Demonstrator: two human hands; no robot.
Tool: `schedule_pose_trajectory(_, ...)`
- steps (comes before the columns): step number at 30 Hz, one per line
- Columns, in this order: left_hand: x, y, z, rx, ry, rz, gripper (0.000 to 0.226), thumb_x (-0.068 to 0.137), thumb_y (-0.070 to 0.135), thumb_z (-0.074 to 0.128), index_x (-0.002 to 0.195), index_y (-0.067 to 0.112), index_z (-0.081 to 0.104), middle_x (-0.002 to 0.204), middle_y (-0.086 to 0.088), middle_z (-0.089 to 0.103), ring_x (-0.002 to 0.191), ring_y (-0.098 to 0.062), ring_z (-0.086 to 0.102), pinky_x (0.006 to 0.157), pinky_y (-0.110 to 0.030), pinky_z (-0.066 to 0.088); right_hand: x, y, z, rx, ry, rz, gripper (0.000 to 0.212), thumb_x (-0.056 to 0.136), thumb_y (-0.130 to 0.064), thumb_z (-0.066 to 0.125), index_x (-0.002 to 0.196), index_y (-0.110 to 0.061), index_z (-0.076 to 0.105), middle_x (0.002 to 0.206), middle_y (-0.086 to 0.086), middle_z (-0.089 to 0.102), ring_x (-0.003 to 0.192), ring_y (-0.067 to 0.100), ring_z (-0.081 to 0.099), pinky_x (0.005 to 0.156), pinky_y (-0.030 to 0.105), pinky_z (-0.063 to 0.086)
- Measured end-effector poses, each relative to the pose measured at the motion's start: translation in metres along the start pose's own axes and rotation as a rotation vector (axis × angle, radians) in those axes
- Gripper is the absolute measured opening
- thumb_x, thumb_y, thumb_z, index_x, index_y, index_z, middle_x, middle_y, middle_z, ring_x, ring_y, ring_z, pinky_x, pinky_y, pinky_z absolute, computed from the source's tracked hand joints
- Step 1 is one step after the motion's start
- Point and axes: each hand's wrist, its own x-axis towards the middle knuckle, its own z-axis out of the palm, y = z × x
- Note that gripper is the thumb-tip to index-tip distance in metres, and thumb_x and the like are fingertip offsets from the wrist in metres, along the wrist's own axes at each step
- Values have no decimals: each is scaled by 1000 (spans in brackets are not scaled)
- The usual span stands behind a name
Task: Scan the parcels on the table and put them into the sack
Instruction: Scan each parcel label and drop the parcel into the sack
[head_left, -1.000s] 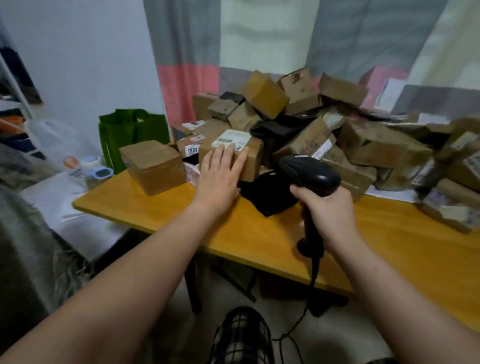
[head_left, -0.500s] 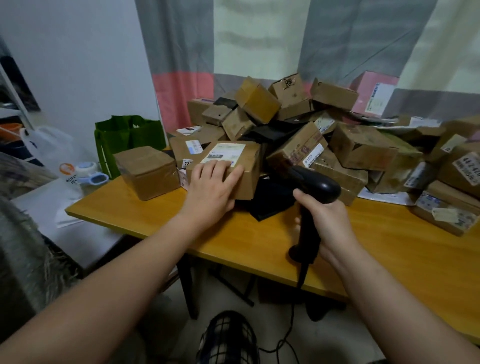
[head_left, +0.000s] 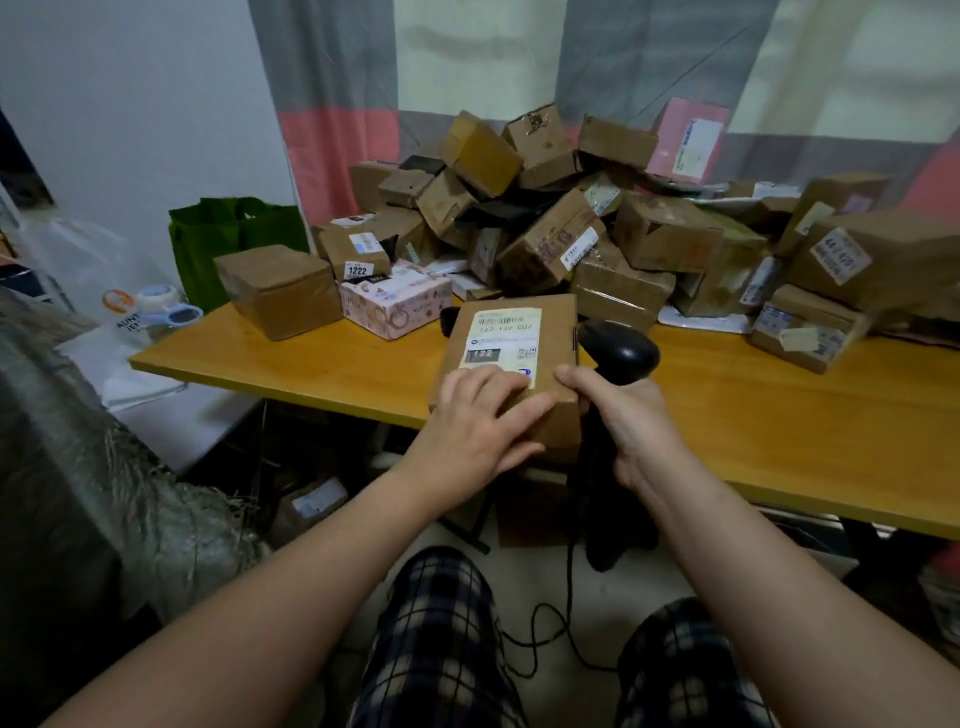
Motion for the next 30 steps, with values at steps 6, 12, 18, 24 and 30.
schedule_pose_trajectory(6, 8, 2, -6, -614, -171, -761, 69, 97, 52, 41, 153, 22, 12, 156, -5, 19, 143, -20, 16, 117, -43, 15, -22, 1, -43, -73, -76, -285, 35, 80, 3, 70, 109, -14, 66, 101, 4, 75, 92, 17, 72, 72, 25, 57)
schedule_pose_trajectory(12, 24, -13, -6, -1431, -117, -1123, 72, 76, 28, 75, 138, 22, 40, 108, 1, 72, 95, -17, 70, 70, -29, 57, -28, -14, -61, -167, -146, -357, 40, 78, 5, 70, 111, -16, 61, 91, -7, 75, 86, 6, 71, 66, 15, 53)
schedule_pose_trajectory(18, 32, -13, 0, -1172, 121, -939, 90, 76, 20, 80, 144, 42, 25, 113, 14, 59, 100, 1, 62, 72, -15, 53, -22, -18, -53, -426, 229, -510, 33, 76, -20, 80, 106, -16, 68, 92, -9, 68, 84, -9, 61, 72, 10, 46)
schedule_pose_trajectory(24, 34, -13, 9, -1062, 144, -908, 90, 79, 12, 78, 149, 28, 25, 119, 6, 55, 99, 5, 58, 70, -8, 48, -38, -7, -39, -593, 131, -490, 23, 72, -39, 78, 90, -29, 68, 76, -18, 65, 73, -9, 59, 56, 5, 40)
schedule_pose_trajectory(30, 33, -17, 14, -1045, 144, -927, 83, 77, 17, 80, 142, 29, 31, 116, 12, 53, 106, -5, 54, 68, -5, 46, -43, -4, -34, -566, 95, -509, 24, 75, -33, 79, 96, -28, 69, 80, -20, 65, 77, -12, 59, 59, 2, 40)
